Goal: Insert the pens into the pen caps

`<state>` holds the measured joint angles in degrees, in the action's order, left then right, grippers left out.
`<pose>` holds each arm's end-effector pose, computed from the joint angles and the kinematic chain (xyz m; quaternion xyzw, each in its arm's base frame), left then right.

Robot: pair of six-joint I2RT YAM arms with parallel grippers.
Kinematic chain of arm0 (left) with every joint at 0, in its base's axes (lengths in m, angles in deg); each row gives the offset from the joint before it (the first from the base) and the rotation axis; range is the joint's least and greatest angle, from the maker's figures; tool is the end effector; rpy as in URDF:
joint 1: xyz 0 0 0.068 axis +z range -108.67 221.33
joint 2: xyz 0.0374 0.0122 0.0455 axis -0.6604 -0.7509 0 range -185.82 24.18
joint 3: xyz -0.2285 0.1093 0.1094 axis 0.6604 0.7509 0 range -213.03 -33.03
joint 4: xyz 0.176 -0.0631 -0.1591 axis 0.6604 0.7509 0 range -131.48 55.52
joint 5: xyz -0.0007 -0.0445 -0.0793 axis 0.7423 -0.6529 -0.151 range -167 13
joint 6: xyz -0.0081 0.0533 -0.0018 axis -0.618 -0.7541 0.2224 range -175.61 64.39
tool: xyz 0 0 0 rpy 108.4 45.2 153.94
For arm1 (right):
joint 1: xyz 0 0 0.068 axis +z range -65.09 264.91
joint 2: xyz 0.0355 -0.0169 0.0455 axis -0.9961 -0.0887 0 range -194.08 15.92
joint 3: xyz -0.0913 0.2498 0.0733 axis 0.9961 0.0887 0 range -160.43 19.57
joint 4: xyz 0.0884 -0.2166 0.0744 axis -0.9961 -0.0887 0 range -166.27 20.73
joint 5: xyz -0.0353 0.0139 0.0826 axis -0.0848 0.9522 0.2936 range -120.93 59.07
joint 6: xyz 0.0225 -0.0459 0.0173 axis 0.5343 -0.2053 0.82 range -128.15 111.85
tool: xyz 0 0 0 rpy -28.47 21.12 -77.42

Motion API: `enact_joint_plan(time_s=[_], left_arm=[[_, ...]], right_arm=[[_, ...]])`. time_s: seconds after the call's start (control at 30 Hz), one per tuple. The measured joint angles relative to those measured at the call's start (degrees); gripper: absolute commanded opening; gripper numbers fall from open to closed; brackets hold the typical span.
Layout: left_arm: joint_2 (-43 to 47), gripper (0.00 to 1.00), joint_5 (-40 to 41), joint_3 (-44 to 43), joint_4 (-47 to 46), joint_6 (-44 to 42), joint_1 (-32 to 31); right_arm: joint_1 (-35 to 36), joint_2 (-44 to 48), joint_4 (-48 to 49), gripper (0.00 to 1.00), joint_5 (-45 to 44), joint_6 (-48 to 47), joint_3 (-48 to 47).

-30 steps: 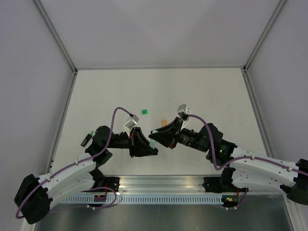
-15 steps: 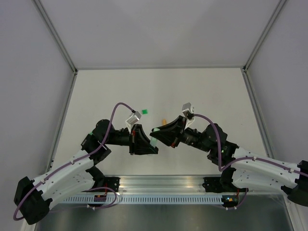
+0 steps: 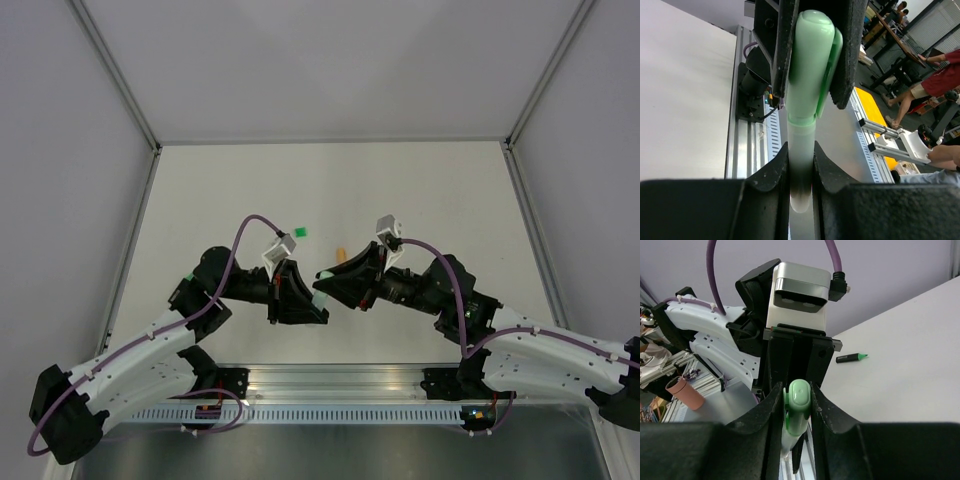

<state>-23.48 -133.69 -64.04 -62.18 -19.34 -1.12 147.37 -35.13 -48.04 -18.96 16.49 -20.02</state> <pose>0.1045 -0.1359 0.3097 0.3792 0.5803 -0.6586 0.2926 0.0834 0.1759 0.3533 -0.2831 0.5804 0.5727 0.5050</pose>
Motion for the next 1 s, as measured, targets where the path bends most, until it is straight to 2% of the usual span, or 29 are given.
enact_joint_plan(time_s=[0.03, 0.2, 0.33, 0.53, 0.87, 1.0], left_arm=[[-0.17, 0.02, 0.09, 0.00, -0.44, -0.09, 0.04], [-0.63, 0.02, 2.51, -0.28, -5.46, -0.07, 1.09], [-0.83, 0.02, 4.04, -0.28, -8.83, -0.07, 1.14], [-0.42, 0.02, 4.74, -0.13, -10.97, -0.09, 1.14], [0.42, 0.02, 5.29, 1.51, -12.39, -0.09, 1.14], [0.92, 0.02, 5.33, 1.86, -12.55, -0.09, 1.14]], right_arm=[[0.04, 0.04, -0.81, 0.36, -0.48, 0.00, -0.52], [1.42, 0.37, -9.25, 0.46, -3.37, -0.83, -2.38], [1.55, 0.37, -13.88, 0.60, -6.25, -1.53, -5.75], [1.60, -0.76, -18.71, 0.75, -7.50, -2.64, -10.01], [1.73, -5.01, -23.78, 0.78, -7.21, -5.09, -19.15], [1.73, -6.71, -24.76, 0.74, -7.08, -5.62, -22.40]])
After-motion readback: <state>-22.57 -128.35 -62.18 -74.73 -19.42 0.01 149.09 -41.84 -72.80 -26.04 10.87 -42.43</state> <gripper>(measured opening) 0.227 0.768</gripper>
